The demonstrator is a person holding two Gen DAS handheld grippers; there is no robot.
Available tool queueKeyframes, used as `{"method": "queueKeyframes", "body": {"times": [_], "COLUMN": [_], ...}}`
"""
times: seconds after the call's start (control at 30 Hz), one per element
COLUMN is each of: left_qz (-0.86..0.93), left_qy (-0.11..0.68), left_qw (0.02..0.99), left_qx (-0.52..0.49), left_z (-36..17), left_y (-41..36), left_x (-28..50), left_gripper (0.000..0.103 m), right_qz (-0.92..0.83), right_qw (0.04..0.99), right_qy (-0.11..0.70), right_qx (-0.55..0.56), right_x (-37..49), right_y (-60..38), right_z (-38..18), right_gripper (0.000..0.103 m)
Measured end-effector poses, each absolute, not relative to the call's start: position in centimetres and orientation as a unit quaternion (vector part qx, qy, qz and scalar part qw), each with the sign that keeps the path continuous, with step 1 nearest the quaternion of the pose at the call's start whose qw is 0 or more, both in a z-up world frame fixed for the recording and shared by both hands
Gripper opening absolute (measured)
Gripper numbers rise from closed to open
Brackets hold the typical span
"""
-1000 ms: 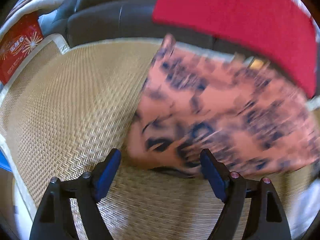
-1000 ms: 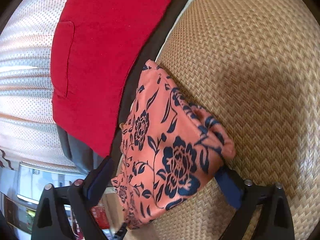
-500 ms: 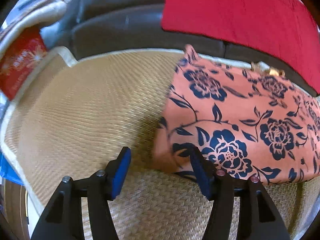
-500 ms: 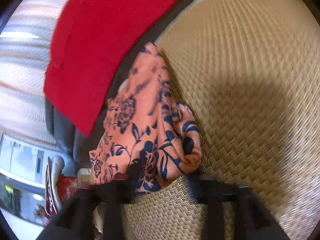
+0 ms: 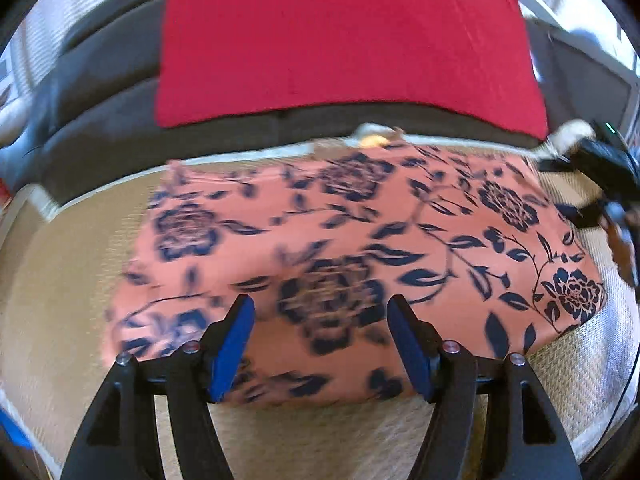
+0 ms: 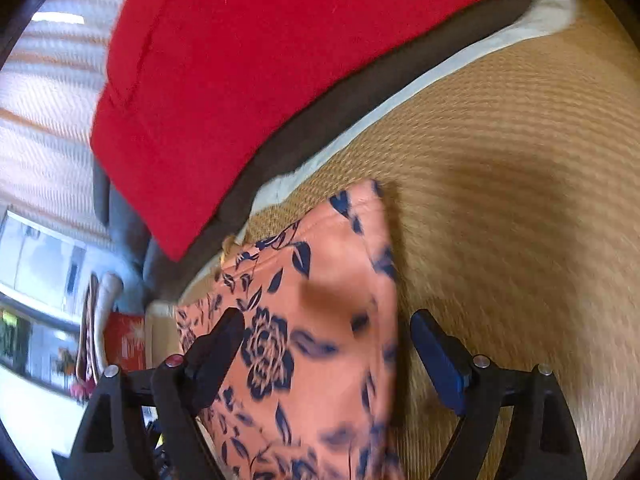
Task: Fold small clothes
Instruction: 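Move the right tool to the side edge of the folded blouse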
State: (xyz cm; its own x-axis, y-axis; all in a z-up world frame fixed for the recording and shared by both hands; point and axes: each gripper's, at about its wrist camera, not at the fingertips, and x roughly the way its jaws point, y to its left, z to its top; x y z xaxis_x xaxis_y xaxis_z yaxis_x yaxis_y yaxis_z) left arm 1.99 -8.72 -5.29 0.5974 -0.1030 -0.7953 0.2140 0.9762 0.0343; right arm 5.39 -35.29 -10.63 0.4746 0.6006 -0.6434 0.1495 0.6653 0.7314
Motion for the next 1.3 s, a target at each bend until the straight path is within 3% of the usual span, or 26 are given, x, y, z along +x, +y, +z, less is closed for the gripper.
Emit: {"method": "queueKeyframes", "body": {"times": [0.07, 0.1, 0.27, 0.37, 0.4, 0.43, 0.53, 0.67, 0.8, 0.87, 0.9, 0.97, 1.03, 1.13, 1.3], "left_qz": [-0.086, -0.08, -0.068, -0.068, -0.061, -0.059, -0.077, -0.112, -0.115, -0.117, -0.116, -0.12, -0.12, -0.113, -0.096], "left_qy": [0.462, 0.476, 0.483, 0.49, 0.489, 0.486, 0.456, 0.431, 0.484, 0.482, 0.484, 0.472, 0.451, 0.441, 0.471], "left_qw": [0.879, 0.872, 0.87, 0.866, 0.866, 0.869, 0.885, 0.894, 0.861, 0.863, 0.862, 0.868, 0.879, 0.885, 0.869], "left_qx": [0.077, 0.083, 0.072, 0.079, 0.078, 0.075, 0.062, 0.05, 0.104, 0.094, 0.098, 0.098, 0.099, 0.099, 0.116], "left_z": [-6.8, -7.7, -9.0, -8.5, -8.1, -7.6, -5.5, -4.0, -8.2, -8.8, -8.6, -7.0, -5.9, -5.8, -8.6], "left_y": [-9.9, -10.1, -9.6, -9.3, -9.2, -9.1, -9.0, -10.4, -13.3, -13.5, -13.6, -13.2, -12.9, -12.3, -13.1], "left_x": [2.8, 3.2, 3.4, 3.5, 3.4, 3.4, 2.8, 2.3, 4.2, 4.3, 4.4, 3.7, 2.9, 2.2, 2.7], "left_gripper": [0.07, 0.07, 0.081, 0.081, 0.081, 0.081, 0.081, 0.081, 0.082, 0.086, 0.086, 0.085, 0.085, 0.085, 0.086], "right_qz": [0.169, 0.169, 0.097, 0.098, 0.089, 0.08, 0.073, 0.148, 0.207, 0.132, 0.121, 0.12, 0.111, 0.096, 0.084], "right_qw": [0.768, 0.77, 0.822, 0.809, 0.811, 0.816, 0.84, 0.804, 0.763, 0.766, 0.767, 0.77, 0.796, 0.784, 0.73], "right_qy": [0.511, 0.532, 0.51, 0.512, 0.5, 0.485, 0.418, 0.374, 0.388, 0.454, 0.445, 0.409, 0.377, 0.362, 0.386], "right_qx": [0.347, 0.31, 0.235, 0.273, 0.289, 0.303, 0.337, 0.438, 0.474, 0.435, 0.447, 0.475, 0.46, 0.496, 0.558], "right_x": [7.3, 7.9, 7.8, 7.7, 7.1, 6.3, 2.2, -4.8, -7.8, -7.3, -7.6, -8.9, -10.4, -13.5, -13.1], "right_y": [-33.9, -32.9, -32.5, -33.5, -33.9, -34.5, -35.5, -34.7, -29.6, -28.4, -29.0, -29.9, -30.4, -31.3, -29.9], "right_z": [-10.7, -10.4, -8.1, -9.6, -9.0, -8.4, -5.1, -3.4, -6.1, -10.2, -10.8, -9.2, -7.1, -6.9, -12.0], "right_gripper": [0.034, 0.02, 0.015, 0.033, 0.065, 0.089, 0.089, 0.089, 0.089, 0.076, 0.072, 0.076, 0.092, 0.092, 0.092]}}
